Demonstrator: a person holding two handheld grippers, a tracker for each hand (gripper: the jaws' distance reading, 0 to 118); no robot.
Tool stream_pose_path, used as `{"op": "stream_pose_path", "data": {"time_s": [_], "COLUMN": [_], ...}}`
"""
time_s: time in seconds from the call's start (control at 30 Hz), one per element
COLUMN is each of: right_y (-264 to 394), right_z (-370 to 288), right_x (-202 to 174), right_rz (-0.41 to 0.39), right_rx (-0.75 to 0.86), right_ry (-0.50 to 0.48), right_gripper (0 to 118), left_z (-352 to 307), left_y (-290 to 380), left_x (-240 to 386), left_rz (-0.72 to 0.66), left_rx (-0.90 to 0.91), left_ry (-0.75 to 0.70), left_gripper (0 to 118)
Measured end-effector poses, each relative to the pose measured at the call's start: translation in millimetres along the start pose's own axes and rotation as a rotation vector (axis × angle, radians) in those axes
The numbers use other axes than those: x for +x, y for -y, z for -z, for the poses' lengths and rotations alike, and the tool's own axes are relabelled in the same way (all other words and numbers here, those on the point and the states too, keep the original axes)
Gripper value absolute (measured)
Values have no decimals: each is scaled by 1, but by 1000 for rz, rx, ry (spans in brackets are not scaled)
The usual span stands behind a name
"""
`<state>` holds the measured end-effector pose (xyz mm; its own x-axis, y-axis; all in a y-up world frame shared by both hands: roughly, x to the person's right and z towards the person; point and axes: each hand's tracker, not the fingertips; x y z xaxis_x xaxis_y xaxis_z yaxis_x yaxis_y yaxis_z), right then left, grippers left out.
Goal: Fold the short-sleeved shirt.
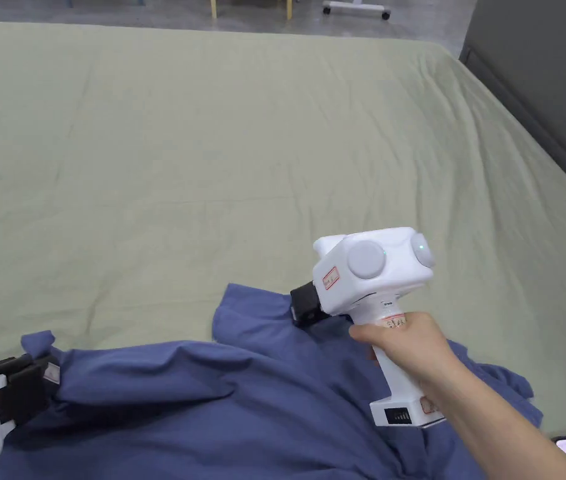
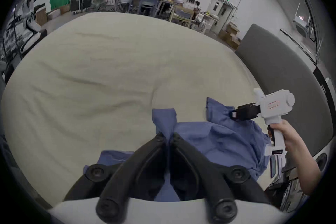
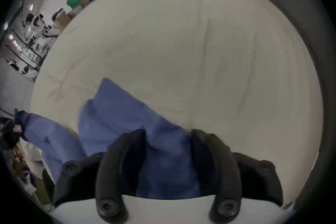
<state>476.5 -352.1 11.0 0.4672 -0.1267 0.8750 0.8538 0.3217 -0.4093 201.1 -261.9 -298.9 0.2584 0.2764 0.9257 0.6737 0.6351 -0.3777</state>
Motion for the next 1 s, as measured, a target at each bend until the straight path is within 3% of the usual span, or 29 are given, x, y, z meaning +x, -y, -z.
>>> {"op": "stream_pose_path", "data": {"time_s": [0.03, 0.07, 0.1, 0.13, 0.17, 0.33, 0.57, 0.8, 0.9, 1.0], "right_y": [6, 10, 13, 17, 23, 44, 43, -20, -66, -113], "right_z": [-5, -14, -19, -22, -29, -84, -268, -453, -514, -551], "right_x": [-3, -4, -4, -3, -1, 18, 46, 51, 56, 60], "right_rz": [-3, -11, -28, -26, 5, 135, 154, 120, 153, 199], "right_rx": [34, 86, 86, 94, 138, 348, 724, 1035, 1060, 1084], "right_ry": [67, 53, 47, 44, 71, -9, 90, 181, 150, 203], "right_gripper": [56, 51, 23, 8, 8, 8, 8, 8, 8, 8], "left_z": [1, 0, 0, 0, 0, -17, -86, -179, -207, -218], "left_y": [1, 1, 0, 0, -1, -22, -132, -288, -349, -396], "left_x": [-2, -3, -5, -7, -8, -2, 33, 57, 66, 67], "left_rz": [-7, -22, -38, -53, -65, -78, 108, 207, 247, 240], "left_rx": [-2, 1, 4, 11, 10, 59, 261, 509, 583, 656], "left_ry": [2, 8, 21, 36, 40, 65, 90, 18, -73, -188], "left_gripper": [0, 0, 0, 0, 0, 0, 0, 0, 0, 0]}}
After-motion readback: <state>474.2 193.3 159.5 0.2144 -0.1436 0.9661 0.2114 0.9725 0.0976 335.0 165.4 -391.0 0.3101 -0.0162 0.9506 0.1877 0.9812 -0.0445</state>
